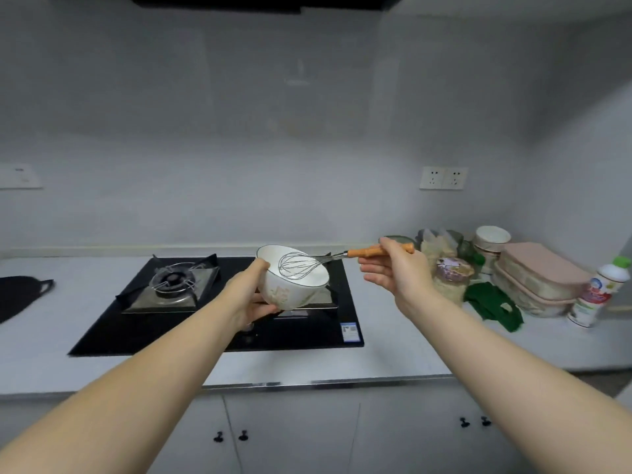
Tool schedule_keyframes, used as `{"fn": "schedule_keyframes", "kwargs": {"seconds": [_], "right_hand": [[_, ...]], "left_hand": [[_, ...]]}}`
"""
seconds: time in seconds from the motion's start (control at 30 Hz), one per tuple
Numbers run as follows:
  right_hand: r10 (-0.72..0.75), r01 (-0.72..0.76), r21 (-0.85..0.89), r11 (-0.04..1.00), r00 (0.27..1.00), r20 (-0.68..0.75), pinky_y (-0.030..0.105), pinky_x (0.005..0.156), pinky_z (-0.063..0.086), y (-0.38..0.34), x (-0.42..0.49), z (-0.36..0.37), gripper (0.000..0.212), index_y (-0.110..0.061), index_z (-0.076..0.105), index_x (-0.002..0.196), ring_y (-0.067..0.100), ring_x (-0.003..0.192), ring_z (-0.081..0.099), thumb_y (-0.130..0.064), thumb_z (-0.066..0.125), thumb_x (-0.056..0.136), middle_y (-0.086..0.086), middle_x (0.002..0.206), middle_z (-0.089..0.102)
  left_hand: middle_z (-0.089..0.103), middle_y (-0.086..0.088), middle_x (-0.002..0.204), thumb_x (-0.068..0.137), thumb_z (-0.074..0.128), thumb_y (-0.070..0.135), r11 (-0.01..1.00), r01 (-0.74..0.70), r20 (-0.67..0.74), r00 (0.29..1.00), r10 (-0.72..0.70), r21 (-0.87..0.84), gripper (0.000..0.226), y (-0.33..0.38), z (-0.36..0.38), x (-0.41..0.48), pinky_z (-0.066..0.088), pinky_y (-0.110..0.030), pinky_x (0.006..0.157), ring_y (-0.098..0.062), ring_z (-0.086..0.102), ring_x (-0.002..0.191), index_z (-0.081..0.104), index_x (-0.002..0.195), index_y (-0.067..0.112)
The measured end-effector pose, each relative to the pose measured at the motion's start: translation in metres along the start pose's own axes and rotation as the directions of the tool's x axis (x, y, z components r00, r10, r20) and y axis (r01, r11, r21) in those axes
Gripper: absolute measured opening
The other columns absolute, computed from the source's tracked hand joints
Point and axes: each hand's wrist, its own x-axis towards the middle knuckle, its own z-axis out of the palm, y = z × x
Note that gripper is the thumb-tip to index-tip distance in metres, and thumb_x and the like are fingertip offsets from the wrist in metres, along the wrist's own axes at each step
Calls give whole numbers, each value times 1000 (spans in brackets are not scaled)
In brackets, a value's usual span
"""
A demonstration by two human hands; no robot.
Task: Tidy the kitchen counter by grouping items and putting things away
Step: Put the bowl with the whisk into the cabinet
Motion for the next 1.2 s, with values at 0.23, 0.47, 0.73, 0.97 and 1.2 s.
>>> {"fn": "schedule_keyframes", "kwargs": {"seconds": [0.23, 0.47, 0.73, 0.97, 1.2], "right_hand": [[127, -142, 111, 984, 982, 139, 27, 55, 53, 52, -29, 115, 15, -8, 56, 82, 25, 71, 66, -13, 49, 94, 17, 81, 71], [257, -294, 135, 946, 937, 237, 30, 63, 48, 99, -51, 219, 13, -11, 60, 85, 21, 76, 61, -19, 53, 94, 7, 80, 64], [299, -357, 65, 932, 857, 421, 32, 71, 44, 140, -46, 333, 21, -13, 65, 81, 18, 83, 60, -22, 52, 95, 4, 83, 65], [334, -453, 78, 888, 752, 568, 44, 98, 41, 181, -14, 441, 12, -12, 69, 84, 21, 96, 61, -20, 61, 89, 5, 84, 67], [349, -446, -5, 895, 692, 632, 43, 104, 39, 207, 37, 543, 10, -18, 67, 95, 23, 109, 61, -25, 65, 87, 3, 98, 67]], "left_hand": [[56, -18, 112, 91, 52, 21, 992, 6, -15, 1000, -8, -128, 25, 2, -128, -26, 56, -44, 77, -35, 60, 103, 52, 113, 9], [62, -27, 106, 88, 51, 16, 960, -2, -105, 994, -28, -281, 41, -3, -232, -51, 54, -50, 84, -40, 63, 100, 49, 127, 2], [60, -24, 109, 91, 45, 14, 928, -65, -215, 977, -16, -366, 32, 9, -329, -44, 59, -45, 70, -40, 63, 96, 49, 122, 6], [59, -29, 110, 87, 44, 13, 922, -106, -308, 951, -15, -373, 44, 20, -405, 8, 51, -53, 91, -43, 64, 97, 42, 131, 9], [62, -27, 101, 86, 42, 9, 927, -123, -356, 934, -12, -354, 43, 69, -466, 76, 50, -54, 91, -43, 65, 92, 43, 129, 10]]}}
